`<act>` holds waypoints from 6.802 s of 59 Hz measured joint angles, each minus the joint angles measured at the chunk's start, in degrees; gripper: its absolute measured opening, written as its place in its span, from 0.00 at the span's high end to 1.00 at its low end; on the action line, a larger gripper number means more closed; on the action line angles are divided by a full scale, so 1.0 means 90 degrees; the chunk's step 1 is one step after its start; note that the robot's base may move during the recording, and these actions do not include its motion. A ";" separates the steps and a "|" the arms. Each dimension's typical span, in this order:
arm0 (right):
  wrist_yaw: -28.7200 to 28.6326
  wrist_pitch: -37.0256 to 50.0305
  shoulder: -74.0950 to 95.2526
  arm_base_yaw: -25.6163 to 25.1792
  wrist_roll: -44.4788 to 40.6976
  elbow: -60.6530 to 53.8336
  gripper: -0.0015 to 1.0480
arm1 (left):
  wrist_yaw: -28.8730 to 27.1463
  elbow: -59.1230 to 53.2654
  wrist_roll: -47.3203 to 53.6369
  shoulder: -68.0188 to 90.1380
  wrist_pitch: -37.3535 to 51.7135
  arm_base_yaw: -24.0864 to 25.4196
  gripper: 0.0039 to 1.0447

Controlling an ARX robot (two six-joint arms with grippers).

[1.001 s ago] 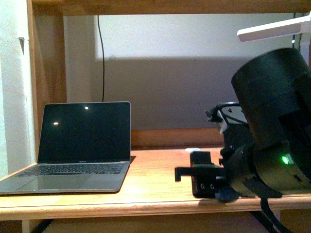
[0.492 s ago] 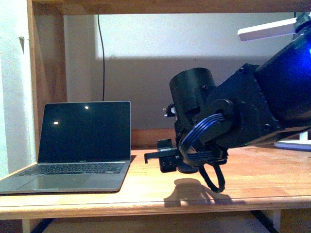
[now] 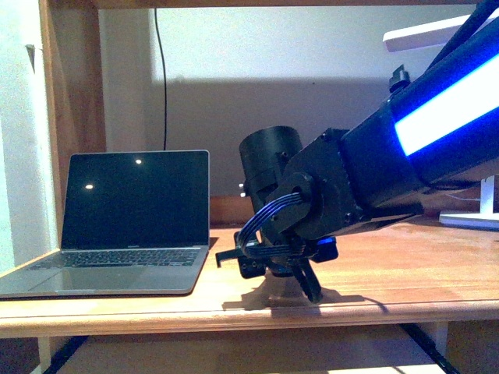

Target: Place mouse

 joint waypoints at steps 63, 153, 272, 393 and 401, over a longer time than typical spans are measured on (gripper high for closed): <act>-0.5081 0.3203 -0.4165 -0.1795 0.0566 -0.5680 0.07 | 0.0000 0.0000 0.0000 0.0000 0.0000 0.0000 0.07; -0.5649 0.5452 -0.4228 -0.0350 -0.0136 -0.9564 0.07 | 0.0000 0.0000 0.0000 0.0000 0.0000 0.0000 0.07; -0.3315 0.4522 -0.1727 -0.0376 0.0459 -0.5272 0.07 | 0.0000 0.0000 0.0000 0.0000 0.0000 0.0000 0.07; -0.3291 0.0257 -1.4066 -0.4114 -0.0027 -1.1577 0.97 | 0.0000 0.0000 0.0000 -0.0002 0.0000 0.0000 0.07; -0.3293 0.0233 -1.4078 -0.4114 -0.0027 -1.1577 0.97 | 0.0000 0.0000 0.0000 -0.0002 0.0000 0.0000 0.07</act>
